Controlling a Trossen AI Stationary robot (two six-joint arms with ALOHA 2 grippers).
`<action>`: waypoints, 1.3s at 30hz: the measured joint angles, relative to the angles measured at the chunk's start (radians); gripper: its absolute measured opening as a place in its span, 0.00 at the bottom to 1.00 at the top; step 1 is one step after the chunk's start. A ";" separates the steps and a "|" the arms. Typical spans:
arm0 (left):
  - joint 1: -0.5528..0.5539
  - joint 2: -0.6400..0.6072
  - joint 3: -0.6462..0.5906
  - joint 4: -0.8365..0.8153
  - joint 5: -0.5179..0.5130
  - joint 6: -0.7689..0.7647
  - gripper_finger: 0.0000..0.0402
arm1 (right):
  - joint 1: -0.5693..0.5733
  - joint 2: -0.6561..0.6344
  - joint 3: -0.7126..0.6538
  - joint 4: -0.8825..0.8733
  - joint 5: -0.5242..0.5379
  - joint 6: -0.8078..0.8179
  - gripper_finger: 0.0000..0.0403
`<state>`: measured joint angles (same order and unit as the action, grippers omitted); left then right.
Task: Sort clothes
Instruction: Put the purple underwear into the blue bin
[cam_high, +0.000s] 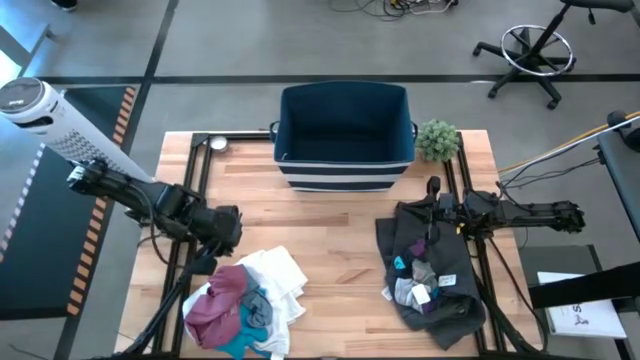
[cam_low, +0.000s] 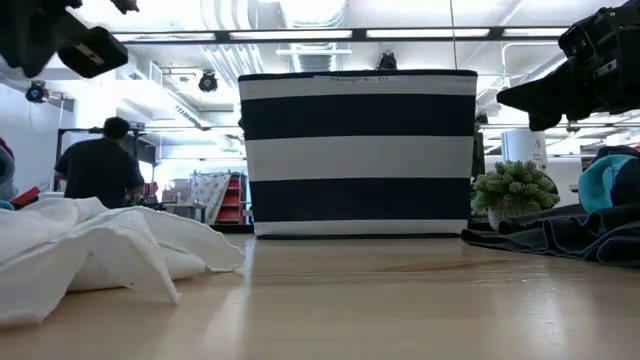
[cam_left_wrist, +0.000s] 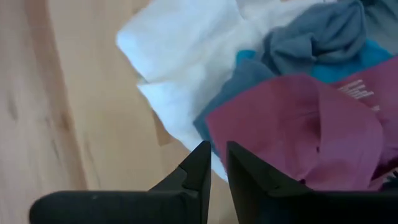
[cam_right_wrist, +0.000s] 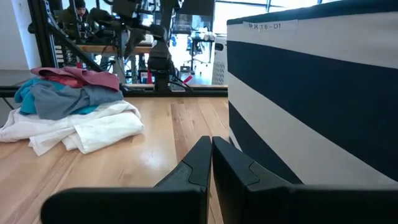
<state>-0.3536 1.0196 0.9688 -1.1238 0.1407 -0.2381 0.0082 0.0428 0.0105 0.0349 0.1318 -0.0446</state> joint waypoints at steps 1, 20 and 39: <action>-0.004 0.006 0.000 -0.001 -0.001 -0.012 0.10 | 0.000 0.000 0.000 0.000 0.000 0.000 0.00; -0.021 0.275 -0.003 0.050 0.251 -0.089 0.52 | 0.000 0.000 0.000 0.000 0.000 0.000 0.00; -0.064 0.347 0.008 -0.074 0.035 -0.023 0.03 | 0.000 0.000 0.000 0.000 0.000 0.000 0.00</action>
<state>-0.4179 1.3669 0.9771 -1.1976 0.1753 -0.2615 0.0082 0.0429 0.0105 0.0349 0.1318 -0.0448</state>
